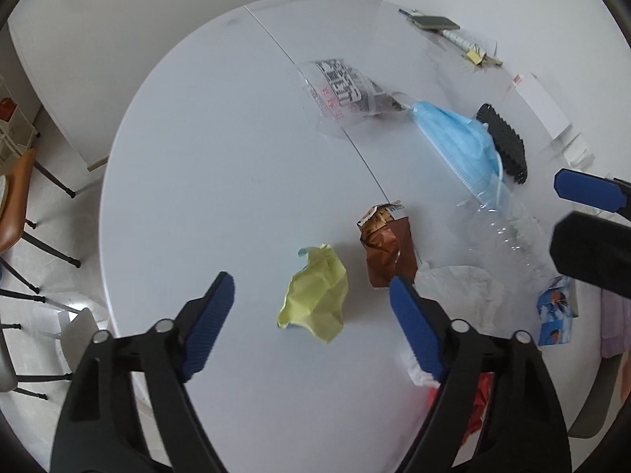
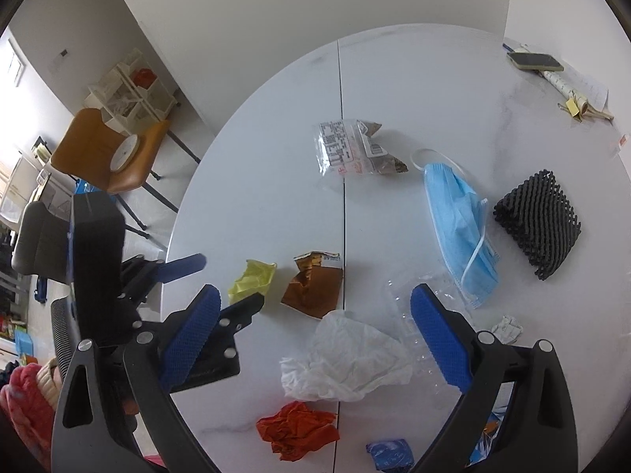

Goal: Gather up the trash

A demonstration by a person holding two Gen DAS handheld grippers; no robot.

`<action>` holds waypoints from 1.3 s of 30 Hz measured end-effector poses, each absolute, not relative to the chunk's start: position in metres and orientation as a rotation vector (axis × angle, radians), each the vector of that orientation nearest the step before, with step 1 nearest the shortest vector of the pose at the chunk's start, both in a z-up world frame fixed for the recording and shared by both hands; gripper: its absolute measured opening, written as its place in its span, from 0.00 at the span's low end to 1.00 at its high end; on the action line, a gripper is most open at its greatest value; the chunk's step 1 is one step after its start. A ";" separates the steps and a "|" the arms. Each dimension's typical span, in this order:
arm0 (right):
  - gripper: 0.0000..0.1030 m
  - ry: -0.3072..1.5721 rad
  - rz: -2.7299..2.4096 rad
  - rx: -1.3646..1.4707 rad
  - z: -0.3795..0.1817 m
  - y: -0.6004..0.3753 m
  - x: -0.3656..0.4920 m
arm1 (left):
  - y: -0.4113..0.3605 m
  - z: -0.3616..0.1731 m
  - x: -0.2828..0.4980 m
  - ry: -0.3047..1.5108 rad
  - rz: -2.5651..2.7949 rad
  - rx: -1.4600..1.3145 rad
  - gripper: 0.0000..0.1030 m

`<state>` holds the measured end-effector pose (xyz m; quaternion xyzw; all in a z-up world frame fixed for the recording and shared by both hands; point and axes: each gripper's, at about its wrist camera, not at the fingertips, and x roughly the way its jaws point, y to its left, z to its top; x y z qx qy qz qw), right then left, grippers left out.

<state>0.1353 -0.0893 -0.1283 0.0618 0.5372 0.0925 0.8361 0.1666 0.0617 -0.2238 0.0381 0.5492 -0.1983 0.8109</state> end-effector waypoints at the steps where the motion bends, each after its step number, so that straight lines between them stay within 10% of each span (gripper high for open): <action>1: 0.94 1.142 0.196 0.135 -0.131 -0.091 0.137 | 0.060 -0.228 0.169 1.182 -0.427 0.093 0.70; 8: 0.94 1.166 0.196 0.166 -0.145 -0.099 0.144 | 0.056 -0.247 0.169 1.229 -0.474 0.154 0.37; 21: 0.94 1.274 0.169 0.123 -0.193 -0.063 0.166 | 0.105 -0.212 0.159 1.179 -0.391 0.077 0.36; 39: 0.34 1.307 0.079 0.095 -0.224 -0.038 0.178 | 0.203 -0.167 0.118 1.129 -0.154 -0.066 0.36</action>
